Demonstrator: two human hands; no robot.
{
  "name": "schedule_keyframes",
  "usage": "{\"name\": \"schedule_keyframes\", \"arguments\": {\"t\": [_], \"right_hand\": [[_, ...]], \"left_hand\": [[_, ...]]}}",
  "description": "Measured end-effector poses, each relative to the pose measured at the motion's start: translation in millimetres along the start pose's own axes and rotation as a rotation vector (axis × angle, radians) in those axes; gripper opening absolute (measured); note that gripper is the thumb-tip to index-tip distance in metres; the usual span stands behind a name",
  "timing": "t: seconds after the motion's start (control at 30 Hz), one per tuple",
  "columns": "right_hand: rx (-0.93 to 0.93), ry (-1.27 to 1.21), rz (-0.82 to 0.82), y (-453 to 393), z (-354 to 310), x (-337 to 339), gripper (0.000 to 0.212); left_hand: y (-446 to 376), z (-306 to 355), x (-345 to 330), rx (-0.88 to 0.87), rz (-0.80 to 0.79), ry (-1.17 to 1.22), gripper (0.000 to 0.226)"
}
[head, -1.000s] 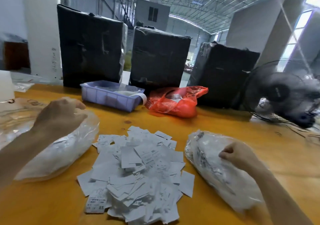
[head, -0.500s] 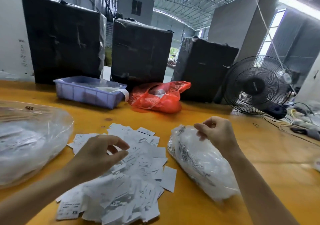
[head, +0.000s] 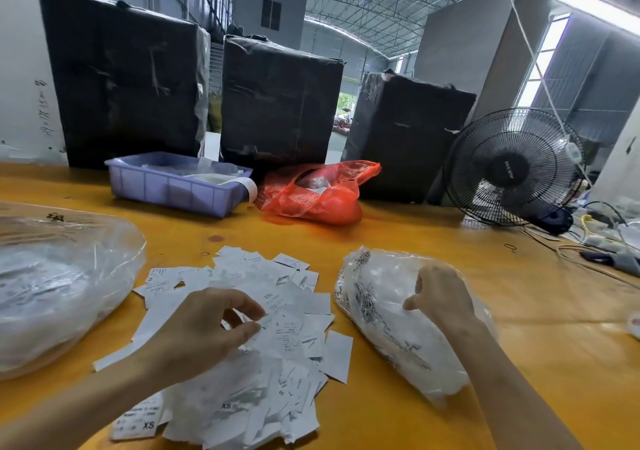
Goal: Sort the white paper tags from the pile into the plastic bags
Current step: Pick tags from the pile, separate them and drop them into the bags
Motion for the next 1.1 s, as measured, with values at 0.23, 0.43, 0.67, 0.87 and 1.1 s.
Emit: {"name": "schedule_keyframes", "arguments": {"t": [0.23,0.43,0.67,0.87,1.1], "right_hand": [[0.020,0.165,0.060,1,-15,28,0.022],[0.257,-0.587,0.271,22,-55,75,0.006],[0.217,-1.318,-0.530,79,-146,11,0.022],[0.181,-1.374,-0.623,91,-161,-10,0.024],[0.118,-1.366,-0.535,88,-153,-12,0.024]], "left_hand": [[3,3,-1,-0.005,0.014,0.000,0.020],[1,9,3,-0.034,0.055,0.094,0.011],[4,22,-8,0.168,-0.198,0.752,0.083],[5,6,-6,0.278,-0.170,0.671,0.033],[6,8,-6,0.252,-0.214,0.589,0.035]]}}
Point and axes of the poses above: each hand's wrist, its own y-axis away from the middle knuckle, its own x-axis out of the back of the hand, z = x × y, the point moved 7 cm from there along -y, towards the middle knuckle, and after that the axes turned 6 degrees about -y, right-handed, at the moved point
